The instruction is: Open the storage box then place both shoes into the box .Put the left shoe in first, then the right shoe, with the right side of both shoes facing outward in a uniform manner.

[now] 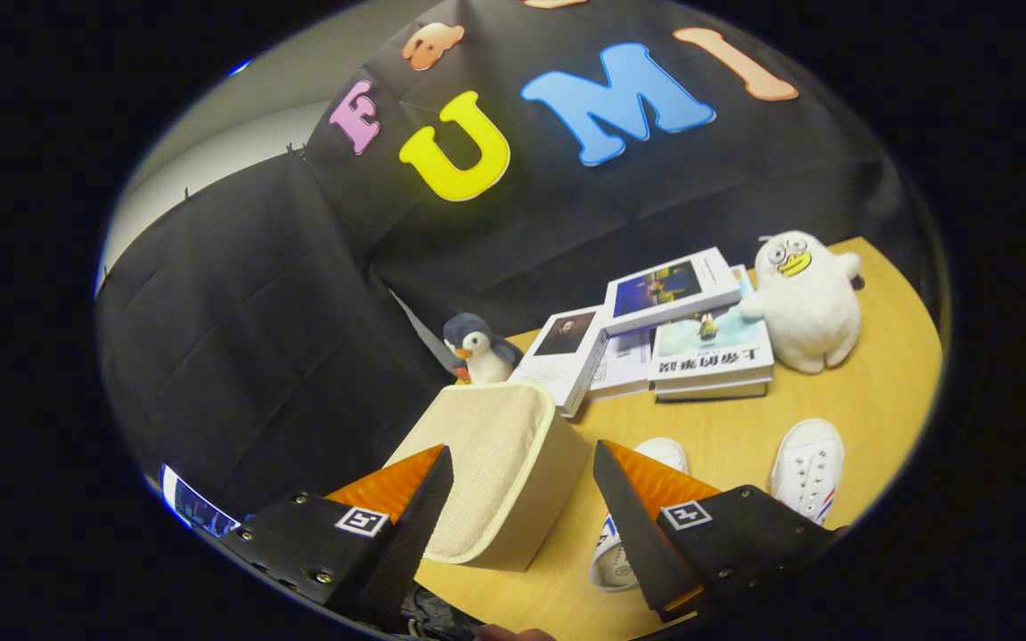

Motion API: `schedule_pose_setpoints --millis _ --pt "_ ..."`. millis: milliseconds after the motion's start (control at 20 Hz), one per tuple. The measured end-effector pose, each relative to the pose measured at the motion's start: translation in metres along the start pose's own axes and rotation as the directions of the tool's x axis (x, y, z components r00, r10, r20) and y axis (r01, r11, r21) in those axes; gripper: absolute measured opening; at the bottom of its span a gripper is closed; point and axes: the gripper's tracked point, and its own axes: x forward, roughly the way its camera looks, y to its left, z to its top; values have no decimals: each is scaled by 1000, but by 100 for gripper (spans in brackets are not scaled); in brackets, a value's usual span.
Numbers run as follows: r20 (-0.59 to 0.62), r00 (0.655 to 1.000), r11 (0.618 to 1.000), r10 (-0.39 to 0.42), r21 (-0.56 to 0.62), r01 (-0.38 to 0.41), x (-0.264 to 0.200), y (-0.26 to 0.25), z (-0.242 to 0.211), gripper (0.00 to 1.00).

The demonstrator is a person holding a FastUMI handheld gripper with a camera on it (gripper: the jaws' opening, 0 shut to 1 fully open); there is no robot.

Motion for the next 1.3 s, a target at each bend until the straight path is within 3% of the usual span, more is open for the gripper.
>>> schedule_pose_setpoints --millis 150,450,700,850,1050,1100,1200,1300 --pt "-92 994 986 62 159 -47 23 6 -26 96" --pt "-182 978 971 97 235 -53 62 1 -61 96" --pt "-219 954 911 203 400 -102 89 16 -78 96" --pt "-254 940 873 227 482 -80 97 18 -83 95" --pt "-233 943 854 238 513 -89 95 23 -69 49" --pt "-228 943 851 242 517 -93 91 23 -65 29" --pt "-230 938 852 260 512 -111 84 29 -57 8" --pt "-220 935 854 278 501 -136 79 39 -48 7"
